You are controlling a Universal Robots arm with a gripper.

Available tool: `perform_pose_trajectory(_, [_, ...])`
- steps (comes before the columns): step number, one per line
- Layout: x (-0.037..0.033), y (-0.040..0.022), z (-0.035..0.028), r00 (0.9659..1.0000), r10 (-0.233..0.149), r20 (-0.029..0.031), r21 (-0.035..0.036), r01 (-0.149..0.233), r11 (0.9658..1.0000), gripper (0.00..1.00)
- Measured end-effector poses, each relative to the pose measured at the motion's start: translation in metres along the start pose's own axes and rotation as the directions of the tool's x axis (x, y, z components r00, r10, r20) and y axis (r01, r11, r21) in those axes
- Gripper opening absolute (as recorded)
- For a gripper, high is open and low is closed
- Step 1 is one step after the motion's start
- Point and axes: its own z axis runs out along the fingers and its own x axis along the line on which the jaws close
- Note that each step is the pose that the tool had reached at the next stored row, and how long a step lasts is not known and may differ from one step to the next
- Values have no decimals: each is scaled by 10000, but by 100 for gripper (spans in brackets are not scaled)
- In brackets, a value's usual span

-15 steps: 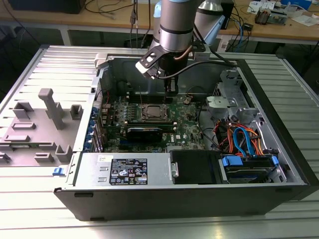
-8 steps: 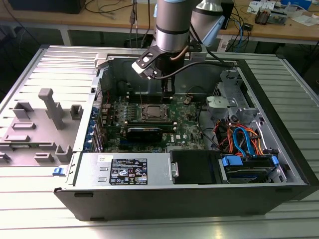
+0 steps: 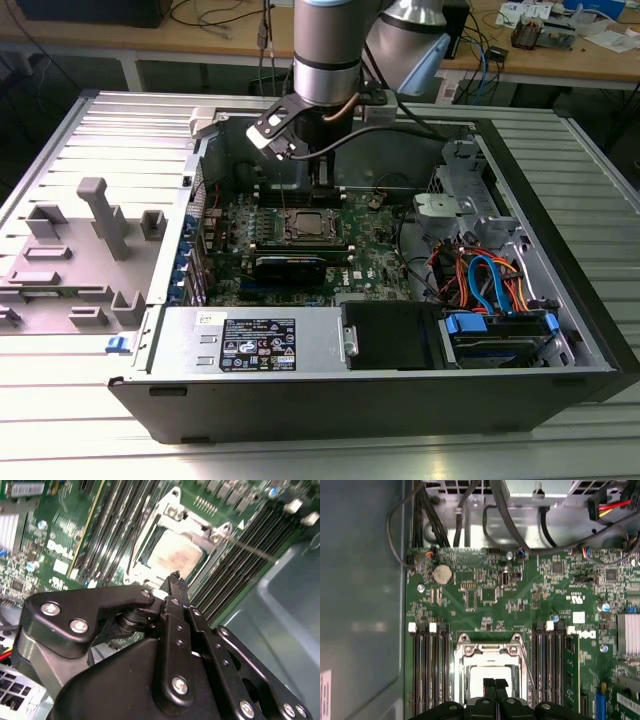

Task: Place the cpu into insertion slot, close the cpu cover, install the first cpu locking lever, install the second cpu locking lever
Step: 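Close the cpu cover, then install the first cpu locking lever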

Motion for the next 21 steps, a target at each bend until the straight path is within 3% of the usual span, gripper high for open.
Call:
perform_pose_trajectory(4, [2, -58, 7, 10000, 1, 0, 0, -1, 10000, 11])
perform_pose_trajectory(21, [2, -67, 8, 9998, -195, -3, -5, 195, 9998, 11])
